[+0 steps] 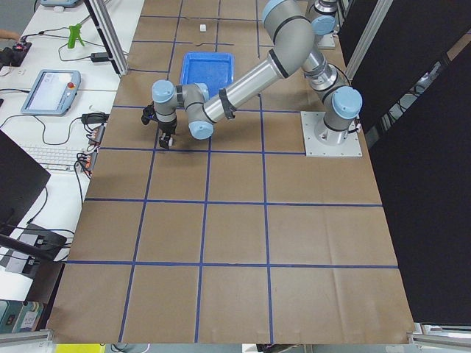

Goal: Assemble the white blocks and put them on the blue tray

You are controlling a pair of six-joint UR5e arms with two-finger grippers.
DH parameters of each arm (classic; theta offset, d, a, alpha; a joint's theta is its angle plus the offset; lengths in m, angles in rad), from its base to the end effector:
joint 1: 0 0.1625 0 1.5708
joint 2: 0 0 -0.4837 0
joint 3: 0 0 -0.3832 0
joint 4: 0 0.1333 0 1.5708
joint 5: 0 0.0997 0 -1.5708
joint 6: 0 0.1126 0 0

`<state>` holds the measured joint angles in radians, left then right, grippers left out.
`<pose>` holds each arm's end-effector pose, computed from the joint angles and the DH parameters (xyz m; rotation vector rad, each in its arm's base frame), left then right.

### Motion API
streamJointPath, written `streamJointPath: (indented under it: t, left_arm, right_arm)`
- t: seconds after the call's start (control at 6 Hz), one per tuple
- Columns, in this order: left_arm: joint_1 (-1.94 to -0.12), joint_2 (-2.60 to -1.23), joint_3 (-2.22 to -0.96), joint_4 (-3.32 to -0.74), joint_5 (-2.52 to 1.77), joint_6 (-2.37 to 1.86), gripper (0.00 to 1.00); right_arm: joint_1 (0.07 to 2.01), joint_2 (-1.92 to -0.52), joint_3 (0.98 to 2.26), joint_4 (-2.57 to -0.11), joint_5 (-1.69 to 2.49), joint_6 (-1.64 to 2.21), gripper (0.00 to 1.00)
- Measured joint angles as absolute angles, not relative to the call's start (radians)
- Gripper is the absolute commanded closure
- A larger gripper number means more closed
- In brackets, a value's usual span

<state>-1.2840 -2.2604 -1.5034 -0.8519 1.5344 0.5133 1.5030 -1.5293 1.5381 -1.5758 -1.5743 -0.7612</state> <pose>0.0745 -0.7383 0.2100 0.3568 3.1129 -0.1618 0.0986 -0.5104 0.5294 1.0669 -2.9531 -0.0077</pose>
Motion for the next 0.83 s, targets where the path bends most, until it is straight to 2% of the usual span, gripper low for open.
streamJointPath:
  t: [0.17,0.5,0.83]
  left_arm:
    - [-1.284,-2.260,-1.500,-0.854,1.536,0.515,0.93]
    - [-1.284,-2.245,-1.480,-0.890,1.541,0.517,0.95]
    - [-1.320,-2.169,-1.489,-0.980,1.541,0.553,0.95]
  right_arm:
    - [1.465,-1.503,1.535,-1.617,-1.574,-0.984,0.00]
    - [1.407,-1.432,1.513,-1.703,-1.573,-1.480,0.00]
    - [1.365,-1.350,1.465,-1.738,-1.515,-1.818,0.00]
